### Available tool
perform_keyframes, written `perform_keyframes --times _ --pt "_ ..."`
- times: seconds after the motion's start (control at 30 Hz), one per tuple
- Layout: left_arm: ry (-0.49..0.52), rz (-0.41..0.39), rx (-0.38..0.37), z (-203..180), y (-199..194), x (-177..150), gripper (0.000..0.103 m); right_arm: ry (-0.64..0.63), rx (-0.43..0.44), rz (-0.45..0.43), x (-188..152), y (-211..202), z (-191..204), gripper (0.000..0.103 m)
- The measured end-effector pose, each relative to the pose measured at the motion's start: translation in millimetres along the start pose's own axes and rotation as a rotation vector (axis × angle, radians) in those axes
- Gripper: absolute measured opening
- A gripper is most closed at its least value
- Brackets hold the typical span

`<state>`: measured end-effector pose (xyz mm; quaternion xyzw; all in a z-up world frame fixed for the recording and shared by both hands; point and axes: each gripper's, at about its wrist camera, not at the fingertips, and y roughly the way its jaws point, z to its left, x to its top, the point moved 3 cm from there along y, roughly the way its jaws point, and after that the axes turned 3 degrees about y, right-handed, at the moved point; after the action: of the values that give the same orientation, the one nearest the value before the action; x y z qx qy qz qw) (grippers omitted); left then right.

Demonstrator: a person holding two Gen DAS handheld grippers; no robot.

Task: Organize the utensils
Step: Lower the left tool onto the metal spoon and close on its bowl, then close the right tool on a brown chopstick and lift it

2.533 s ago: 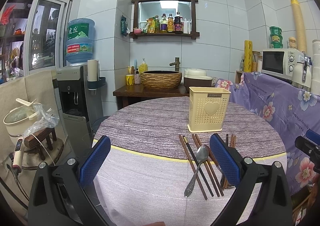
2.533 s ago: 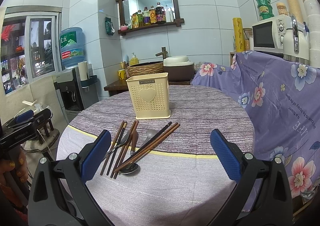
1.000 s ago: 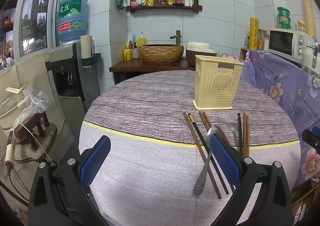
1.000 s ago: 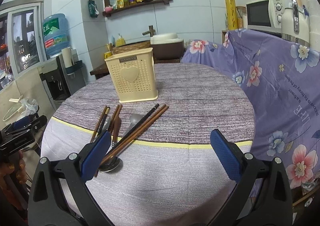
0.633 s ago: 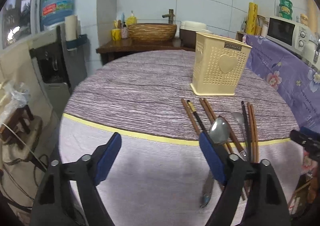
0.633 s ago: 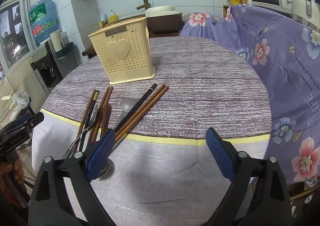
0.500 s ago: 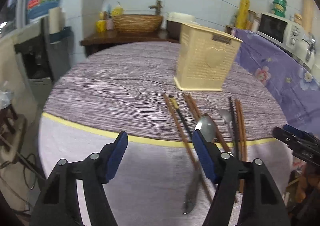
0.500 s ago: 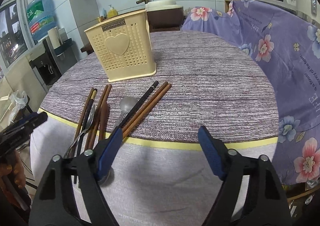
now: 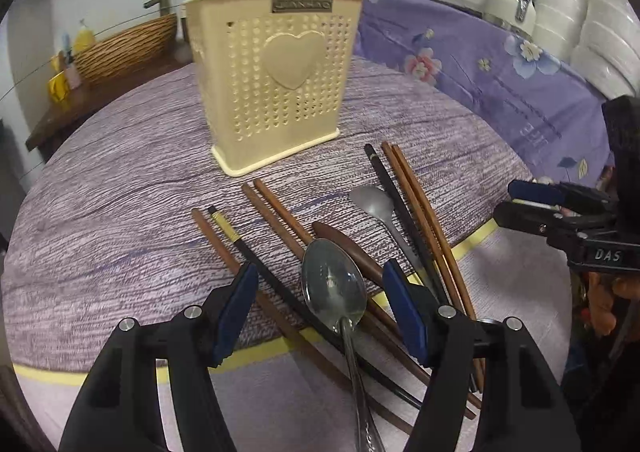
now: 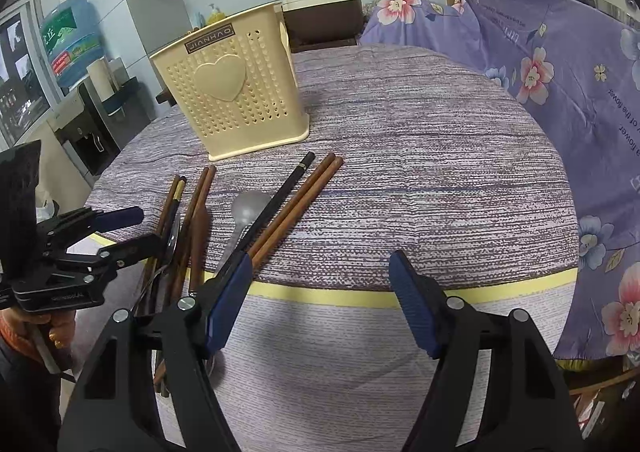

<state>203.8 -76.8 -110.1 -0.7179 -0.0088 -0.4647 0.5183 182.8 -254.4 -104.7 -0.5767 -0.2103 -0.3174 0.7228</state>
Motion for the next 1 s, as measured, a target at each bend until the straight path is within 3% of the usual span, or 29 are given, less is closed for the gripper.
perform_keyframes --times 0.1,0.2,0.5,0.73,0.83,0.93,1.0 --pt "0.001 0.023 -0.06 4.3 8.3 4.0 0.062 0.001 0.001 0.004 -0.8 1.9 0.4 0.071" --pt "0.004 0.04 -0.066 6.6 14.6 3.9 0.06 0.006 0.0 0.01 -1.7 4.2 -0.4 0.071" --pt "-0.002 0.06 -0.102 3.6 21.9 2.2 0.037 0.006 0.002 0.023 -0.7 11.2 -1.5 0.071" --pt "-0.05 0.013 -0.057 8.6 8.6 4.8 0.036 0.008 0.006 0.032 7.6 20.7 1.4 0.07" --pt "-0.089 -0.045 -0.017 15.4 -6.2 12.6 0.036 0.021 -0.002 0.045 18.3 31.6 3.3 0.059" --pt "-0.128 -0.106 0.079 26.5 -22.3 21.5 0.036 0.05 -0.016 0.071 30.1 47.2 4.6 0.043" --pt "-0.143 -0.144 0.148 33.4 -32.3 24.7 0.036 0.073 -0.024 0.093 36.0 58.0 4.6 0.039"
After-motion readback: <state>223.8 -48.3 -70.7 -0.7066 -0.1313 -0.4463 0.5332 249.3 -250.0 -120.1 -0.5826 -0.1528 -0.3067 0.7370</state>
